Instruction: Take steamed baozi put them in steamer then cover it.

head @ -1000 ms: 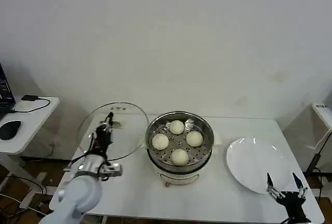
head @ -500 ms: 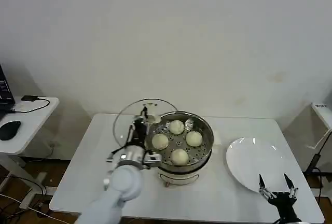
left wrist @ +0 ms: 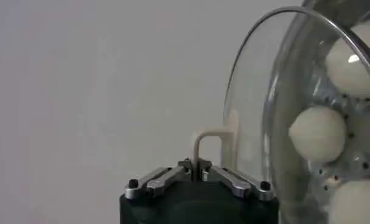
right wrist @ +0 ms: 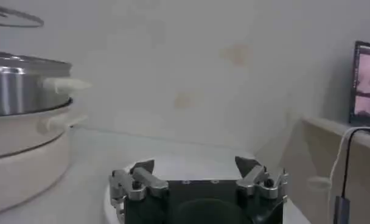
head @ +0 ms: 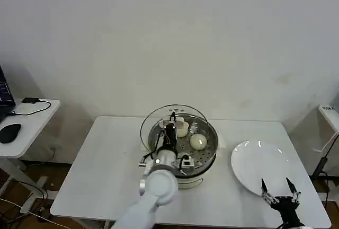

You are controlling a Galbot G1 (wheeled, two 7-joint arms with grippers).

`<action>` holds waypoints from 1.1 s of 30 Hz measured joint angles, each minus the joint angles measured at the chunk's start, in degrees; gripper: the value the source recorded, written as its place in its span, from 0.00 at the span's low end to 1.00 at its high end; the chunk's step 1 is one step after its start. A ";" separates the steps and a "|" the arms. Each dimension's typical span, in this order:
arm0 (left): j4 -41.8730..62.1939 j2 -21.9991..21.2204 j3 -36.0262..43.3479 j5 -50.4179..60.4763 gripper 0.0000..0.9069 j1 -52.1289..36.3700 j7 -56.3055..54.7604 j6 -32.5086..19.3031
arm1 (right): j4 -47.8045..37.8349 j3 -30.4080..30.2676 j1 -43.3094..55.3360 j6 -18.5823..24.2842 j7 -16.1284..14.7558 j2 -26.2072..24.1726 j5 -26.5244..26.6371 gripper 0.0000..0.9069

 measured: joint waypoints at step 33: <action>4.63 -5.45 1.12 7.96 0.00 2.69 -0.22 -1.27 | -0.36 -1.21 -0.21 0.17 -0.22 0.04 -0.13 1.00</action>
